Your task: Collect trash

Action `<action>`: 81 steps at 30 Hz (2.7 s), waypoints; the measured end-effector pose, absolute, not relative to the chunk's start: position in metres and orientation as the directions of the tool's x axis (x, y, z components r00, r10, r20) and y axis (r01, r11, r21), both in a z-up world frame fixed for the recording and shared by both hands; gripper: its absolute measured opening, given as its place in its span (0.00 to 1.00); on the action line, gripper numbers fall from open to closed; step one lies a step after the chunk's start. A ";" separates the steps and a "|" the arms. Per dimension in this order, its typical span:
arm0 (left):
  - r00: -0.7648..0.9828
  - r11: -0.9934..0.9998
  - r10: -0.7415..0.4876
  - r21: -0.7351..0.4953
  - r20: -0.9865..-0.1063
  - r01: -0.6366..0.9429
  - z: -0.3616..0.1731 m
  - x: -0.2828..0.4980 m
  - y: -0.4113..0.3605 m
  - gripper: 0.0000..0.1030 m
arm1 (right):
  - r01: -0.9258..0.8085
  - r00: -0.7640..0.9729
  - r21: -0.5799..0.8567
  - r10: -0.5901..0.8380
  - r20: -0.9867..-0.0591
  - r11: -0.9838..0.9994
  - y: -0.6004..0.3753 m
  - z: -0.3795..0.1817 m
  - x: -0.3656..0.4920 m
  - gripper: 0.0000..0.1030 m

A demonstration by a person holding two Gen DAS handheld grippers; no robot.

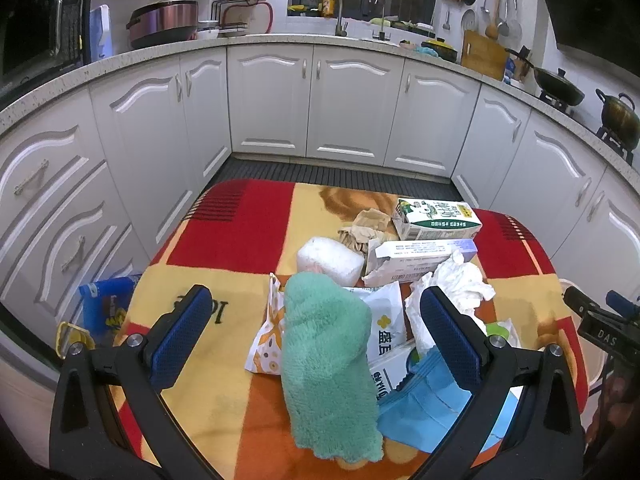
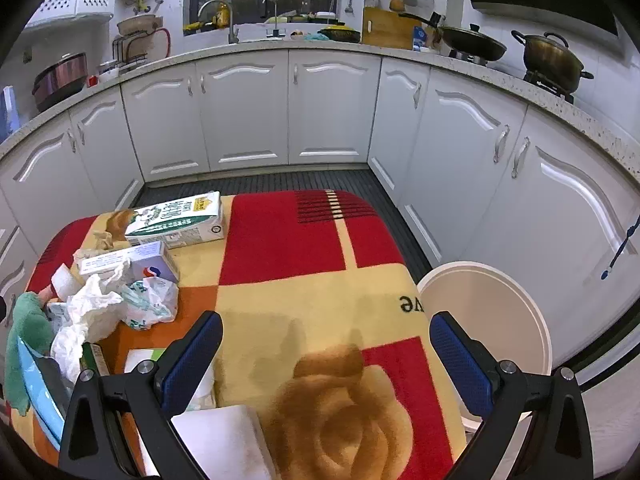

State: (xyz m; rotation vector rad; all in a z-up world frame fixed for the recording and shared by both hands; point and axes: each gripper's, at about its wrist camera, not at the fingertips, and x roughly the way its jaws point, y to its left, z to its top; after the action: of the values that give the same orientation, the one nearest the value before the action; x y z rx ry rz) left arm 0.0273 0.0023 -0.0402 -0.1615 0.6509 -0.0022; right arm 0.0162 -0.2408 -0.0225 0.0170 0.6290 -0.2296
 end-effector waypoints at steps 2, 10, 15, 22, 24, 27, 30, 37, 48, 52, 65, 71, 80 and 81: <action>0.793 0.986 -0.056 -0.156 -0.607 -0.050 -0.041 0.028 0.002 1.00 | 0.224 0.780 -0.054 -0.212 -0.589 0.973 -0.243 -0.024 0.018 1.00; 0.786 0.985 -0.061 -0.165 -0.616 -0.054 -0.046 0.031 0.003 1.00 | 0.231 0.769 -0.063 -0.222 -0.599 0.971 -0.245 -0.027 0.020 1.00; 0.782 0.985 -0.058 -0.164 -0.621 -0.057 -0.049 0.032 0.004 1.00 | 0.235 0.763 -0.066 -0.226 -0.606 0.970 -0.248 -0.030 0.022 1.00; 0.770 0.983 -0.079 -0.179 -0.633 -0.047 -0.051 0.031 0.005 1.00 | 0.229 0.761 -0.053 -0.213 -0.613 0.972 -0.250 -0.030 0.021 1.00; 0.767 0.982 -0.089 -0.184 -0.636 -0.039 -0.051 0.029 0.005 1.00 | 0.219 0.769 -0.044 -0.200 -0.607 0.975 -0.248 -0.028 0.019 1.00; 0.762 0.981 -0.102 -0.190 -0.640 -0.027 -0.050 0.027 0.003 1.00 | 0.213 0.777 -0.052 -0.202 -0.596 0.976 -0.244 -0.024 0.015 1.00; 0.748 0.977 -0.141 -0.212 -0.649 0.000 -0.051 0.023 0.002 1.00 | 0.196 0.780 -0.048 -0.186 -0.598 0.979 -0.241 -0.021 0.012 1.00; 0.696 0.972 -0.216 -0.221 -0.685 0.084 -0.056 0.008 -0.006 1.00 | 0.124 0.795 -0.029 -0.117 -0.595 0.992 -0.230 -0.016 0.002 1.00; 0.623 0.949 -0.307 -0.182 -0.720 0.257 -0.059 -0.004 -0.023 1.00 | 0.021 0.806 -0.016 -0.026 -0.591 1.000 -0.214 -0.011 -0.009 1.00; 0.609 0.923 -0.359 -0.169 -0.707 0.347 -0.059 0.001 -0.031 1.00 | -0.046 0.787 0.006 0.040 -0.616 0.999 -0.217 -0.017 -0.016 1.00; 0.510 0.859 -0.453 -0.206 -0.731 0.468 -0.067 0.029 -0.056 1.00 | -0.072 0.682 0.060 0.093 -0.725 0.996 -0.240 -0.062 -0.024 1.00; 0.469 0.848 -0.491 -0.279 -0.734 0.451 -0.071 0.041 -0.066 1.00 | -0.056 0.672 0.070 0.089 -0.735 0.996 -0.249 -0.069 -0.026 1.00; 0.404 0.845 -0.473 -0.274 -0.783 0.458 -0.078 0.044 -0.077 0.63 | -0.059 0.675 0.074 0.094 -0.731 0.996 -0.253 -0.066 -0.031 1.00; 0.408 0.845 -0.479 -0.283 -0.777 0.453 -0.074 0.044 -0.073 0.63 | -0.065 0.678 0.072 0.097 -0.729 0.995 -0.252 -0.065 -0.032 1.00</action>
State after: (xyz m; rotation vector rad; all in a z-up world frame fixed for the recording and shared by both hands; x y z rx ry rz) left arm 0.0436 -0.0734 -0.0740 -0.0291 0.9887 -0.5876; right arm -0.0325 -0.2520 -0.0654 0.0410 0.8206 0.0906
